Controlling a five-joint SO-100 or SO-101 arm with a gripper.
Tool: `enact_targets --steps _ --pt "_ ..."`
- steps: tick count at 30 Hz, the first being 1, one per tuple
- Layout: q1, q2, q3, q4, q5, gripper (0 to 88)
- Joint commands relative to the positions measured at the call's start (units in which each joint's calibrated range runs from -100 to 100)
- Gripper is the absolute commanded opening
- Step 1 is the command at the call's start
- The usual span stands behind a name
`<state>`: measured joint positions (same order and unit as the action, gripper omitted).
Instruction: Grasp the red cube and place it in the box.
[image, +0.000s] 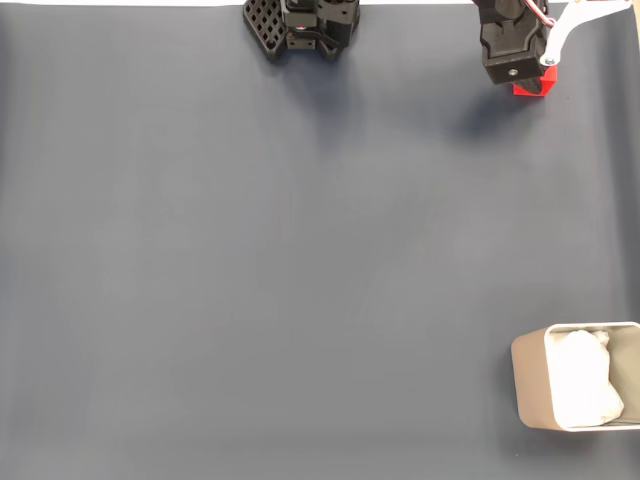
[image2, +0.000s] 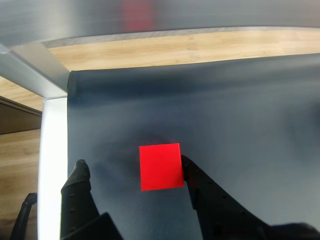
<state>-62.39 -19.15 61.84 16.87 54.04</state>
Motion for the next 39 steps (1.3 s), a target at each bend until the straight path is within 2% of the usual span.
enact_targets --steps 1,5,15,23,39 --pt "-0.25 0.43 -0.35 -1.21 -0.15 40.4" --pt "-0.25 0.52 -0.35 -1.46 -0.20 39.0" --pt "0.10 -0.35 -0.17 -0.88 0.20 17.8" --pt "0.10 -1.47 0.29 -0.80 0.54 8.4" --pt "0.17 -3.38 1.39 -0.72 0.78 5.2"
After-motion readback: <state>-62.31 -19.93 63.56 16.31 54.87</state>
